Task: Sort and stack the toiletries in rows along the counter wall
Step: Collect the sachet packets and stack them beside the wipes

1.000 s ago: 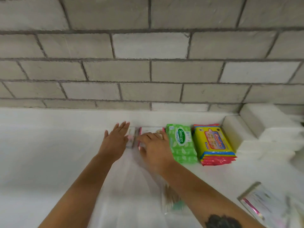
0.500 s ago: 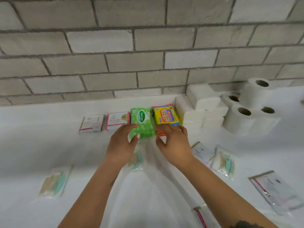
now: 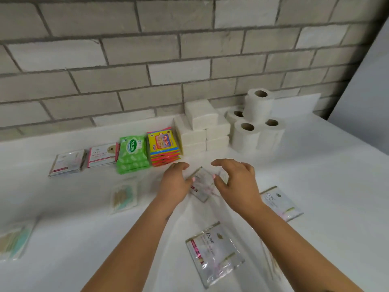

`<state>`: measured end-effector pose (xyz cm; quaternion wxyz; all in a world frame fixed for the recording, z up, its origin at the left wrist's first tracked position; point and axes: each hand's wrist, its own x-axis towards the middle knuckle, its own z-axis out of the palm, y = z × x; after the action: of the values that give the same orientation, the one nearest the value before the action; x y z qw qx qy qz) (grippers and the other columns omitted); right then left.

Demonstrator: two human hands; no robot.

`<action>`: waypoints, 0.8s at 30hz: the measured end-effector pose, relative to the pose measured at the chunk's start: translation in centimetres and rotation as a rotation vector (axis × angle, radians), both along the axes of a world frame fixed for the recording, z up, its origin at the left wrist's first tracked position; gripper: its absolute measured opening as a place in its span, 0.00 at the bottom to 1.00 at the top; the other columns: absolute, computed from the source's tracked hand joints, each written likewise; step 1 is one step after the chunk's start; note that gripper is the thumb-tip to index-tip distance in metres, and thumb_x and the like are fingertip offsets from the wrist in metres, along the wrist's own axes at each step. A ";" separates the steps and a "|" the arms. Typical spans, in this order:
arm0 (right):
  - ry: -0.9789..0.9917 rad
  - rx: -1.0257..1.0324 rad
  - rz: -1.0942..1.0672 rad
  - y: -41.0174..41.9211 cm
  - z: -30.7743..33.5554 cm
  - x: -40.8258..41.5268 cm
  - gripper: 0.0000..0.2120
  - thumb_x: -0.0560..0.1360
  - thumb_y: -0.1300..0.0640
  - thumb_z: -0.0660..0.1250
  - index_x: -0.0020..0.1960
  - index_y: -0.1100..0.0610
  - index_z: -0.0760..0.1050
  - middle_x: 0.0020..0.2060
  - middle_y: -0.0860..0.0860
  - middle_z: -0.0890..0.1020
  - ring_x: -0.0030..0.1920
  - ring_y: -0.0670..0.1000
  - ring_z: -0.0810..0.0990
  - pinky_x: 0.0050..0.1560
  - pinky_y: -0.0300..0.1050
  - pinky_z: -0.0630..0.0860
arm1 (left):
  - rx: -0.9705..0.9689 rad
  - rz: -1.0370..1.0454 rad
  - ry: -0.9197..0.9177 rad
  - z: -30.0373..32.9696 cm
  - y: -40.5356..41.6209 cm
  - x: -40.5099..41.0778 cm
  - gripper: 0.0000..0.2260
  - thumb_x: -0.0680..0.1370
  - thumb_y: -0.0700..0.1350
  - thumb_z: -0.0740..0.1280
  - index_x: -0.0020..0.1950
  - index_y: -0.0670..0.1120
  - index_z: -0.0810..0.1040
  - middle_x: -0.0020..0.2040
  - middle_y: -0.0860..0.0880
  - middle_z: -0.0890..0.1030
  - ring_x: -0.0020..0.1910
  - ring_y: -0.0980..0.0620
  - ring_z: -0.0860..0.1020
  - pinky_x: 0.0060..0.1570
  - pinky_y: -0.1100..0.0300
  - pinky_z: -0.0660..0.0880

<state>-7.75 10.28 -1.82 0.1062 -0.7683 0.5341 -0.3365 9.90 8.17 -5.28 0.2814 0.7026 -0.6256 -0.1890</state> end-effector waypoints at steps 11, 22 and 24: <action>0.001 0.100 -0.159 0.7 -0.3 -8.3 0.13 0.75 0.54 0.65 0.60 0.48 0.75 0.57 0.44 0.79 0.52 0.49 0.79 0.58 0.40 0.58 | 0.348 0.119 -0.315 -1.6 -3.4 -3.7 0.35 0.66 0.63 0.72 0.63 0.41 0.69 0.61 0.41 0.71 0.61 0.42 0.71 0.58 0.52 0.70; 0.111 0.438 -0.414 -0.7 -1.8 -13.2 0.24 0.70 0.50 0.71 0.63 0.53 0.70 0.59 0.53 0.75 0.60 0.56 0.72 0.57 0.51 0.71 | 0.467 0.167 -0.197 -1.2 -3.5 -2.2 0.30 0.60 0.62 0.77 0.50 0.44 0.74 0.50 0.47 0.81 0.52 0.47 0.79 0.46 0.60 0.74; 0.174 0.598 -0.483 -1.0 -2.0 -13.4 0.32 0.66 0.44 0.74 0.64 0.55 0.67 0.60 0.55 0.72 0.62 0.58 0.70 0.58 0.52 0.70 | 0.430 0.142 -0.142 -1.3 -3.0 -1.8 0.28 0.60 0.62 0.77 0.50 0.44 0.78 0.50 0.48 0.83 0.50 0.47 0.81 0.50 0.58 0.76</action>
<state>-21.18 9.31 -3.87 0.1973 -0.5813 0.7810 -0.1148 8.13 5.14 -6.62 0.0930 0.8002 -0.5382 -0.2478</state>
